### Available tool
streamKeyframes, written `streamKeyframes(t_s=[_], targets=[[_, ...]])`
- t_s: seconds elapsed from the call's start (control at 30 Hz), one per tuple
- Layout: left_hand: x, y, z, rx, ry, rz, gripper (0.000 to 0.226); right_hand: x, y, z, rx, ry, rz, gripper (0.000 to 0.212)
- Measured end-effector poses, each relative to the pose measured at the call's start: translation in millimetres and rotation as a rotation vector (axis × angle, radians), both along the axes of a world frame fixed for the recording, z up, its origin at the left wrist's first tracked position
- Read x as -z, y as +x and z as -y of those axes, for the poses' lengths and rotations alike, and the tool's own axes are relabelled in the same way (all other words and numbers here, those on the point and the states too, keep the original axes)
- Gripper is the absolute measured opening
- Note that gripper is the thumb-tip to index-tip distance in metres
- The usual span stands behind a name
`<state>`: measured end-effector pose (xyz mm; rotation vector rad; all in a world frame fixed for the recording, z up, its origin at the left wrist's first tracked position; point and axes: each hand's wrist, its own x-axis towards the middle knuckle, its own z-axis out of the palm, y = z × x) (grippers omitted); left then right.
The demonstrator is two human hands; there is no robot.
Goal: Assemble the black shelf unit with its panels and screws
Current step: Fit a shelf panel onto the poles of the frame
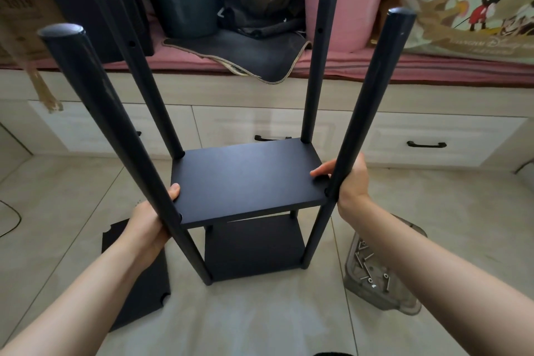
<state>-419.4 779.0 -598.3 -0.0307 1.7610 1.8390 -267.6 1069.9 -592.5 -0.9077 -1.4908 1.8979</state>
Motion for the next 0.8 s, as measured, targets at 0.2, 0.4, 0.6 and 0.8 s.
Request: streamKeyframes(t_s=[0.2, 0.4, 0.6, 0.8], targets=[[2.8, 9.3, -0.7, -0.059, -0.021, 0.002, 0.044, -5.0, -7.0, -8.1, 0.018, 0.008, 0.063, 0.084], [2.8, 29.5, 0.4, -0.127, -0.020, 0.007, 0.022, -19.4, -17.8, -22.6, 0.178, 0.122, 0.284, 0.054], [-4.5, 45.3, -1.4, -0.177, -0.057, -0.013, 0.020, -23.1, 10.9, -3.1, 0.217, 0.192, 0.490, 0.012], [-4.7, 60.7, -2.4, -0.258, -0.052, 0.016, 0.022, -30.3, 48.6, 62.3, -0.044, -0.264, 0.391, 0.046]])
